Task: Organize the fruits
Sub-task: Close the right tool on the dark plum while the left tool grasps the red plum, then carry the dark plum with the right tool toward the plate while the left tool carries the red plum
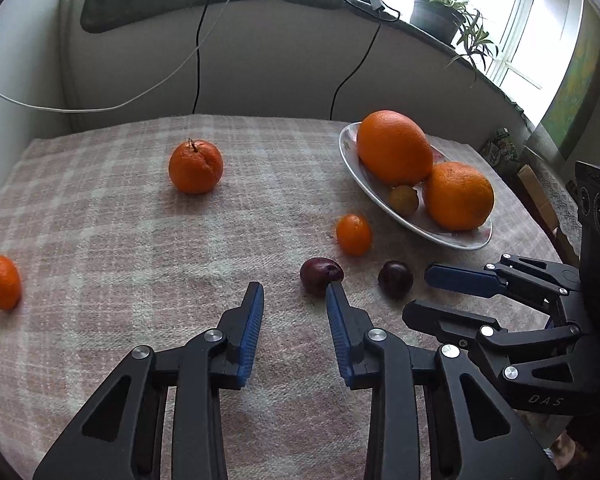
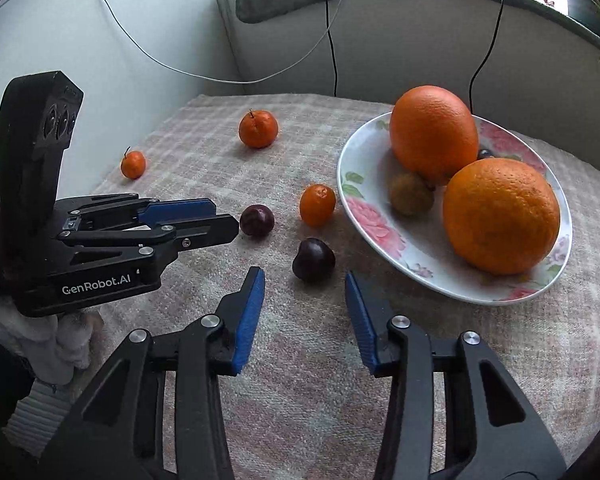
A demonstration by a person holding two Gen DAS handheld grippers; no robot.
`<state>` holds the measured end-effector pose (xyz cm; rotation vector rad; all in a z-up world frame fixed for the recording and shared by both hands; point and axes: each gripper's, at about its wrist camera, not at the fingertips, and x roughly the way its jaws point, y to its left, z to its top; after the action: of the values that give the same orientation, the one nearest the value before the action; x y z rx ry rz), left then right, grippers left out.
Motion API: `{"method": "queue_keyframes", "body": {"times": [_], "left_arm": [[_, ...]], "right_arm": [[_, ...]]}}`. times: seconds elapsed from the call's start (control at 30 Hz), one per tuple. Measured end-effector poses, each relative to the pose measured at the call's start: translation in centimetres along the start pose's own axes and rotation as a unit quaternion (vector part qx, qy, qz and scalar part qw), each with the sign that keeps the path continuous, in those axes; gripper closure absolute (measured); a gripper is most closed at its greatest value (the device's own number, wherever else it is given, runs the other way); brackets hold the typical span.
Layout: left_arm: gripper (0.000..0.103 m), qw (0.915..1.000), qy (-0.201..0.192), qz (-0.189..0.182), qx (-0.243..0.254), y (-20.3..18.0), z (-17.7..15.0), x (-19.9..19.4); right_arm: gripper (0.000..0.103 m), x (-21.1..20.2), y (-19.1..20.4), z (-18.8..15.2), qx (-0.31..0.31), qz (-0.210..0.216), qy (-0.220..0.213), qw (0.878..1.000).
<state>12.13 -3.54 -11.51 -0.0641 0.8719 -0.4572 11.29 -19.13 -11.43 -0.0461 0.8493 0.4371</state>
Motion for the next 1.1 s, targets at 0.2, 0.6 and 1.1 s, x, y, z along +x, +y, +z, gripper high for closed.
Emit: {"method": "queue_keyframes", "body": {"times": [0.2, 0.6, 1.1], "left_arm": [[0.072, 0.9999, 0.007, -0.01, 0.01, -0.1, 0.9, 0.7], [0.072, 0.9991, 0.02, -0.036, 0.014, -0.5, 1.6, 1.7], [0.083, 0.997, 0.034, -0.068, 0.01, -1.0, 2.0, 2.6]], "right_arm": [[0.062, 0.5, 0.1, 0.7, -0.005, -0.007, 0.011, 1.0], [0.069, 1.8, -0.4, 1.2, -0.006, -0.011, 0.029, 1.0], [0.076, 2.1, -0.8, 1.2, -0.002, -0.001, 0.027, 1.0]]}}
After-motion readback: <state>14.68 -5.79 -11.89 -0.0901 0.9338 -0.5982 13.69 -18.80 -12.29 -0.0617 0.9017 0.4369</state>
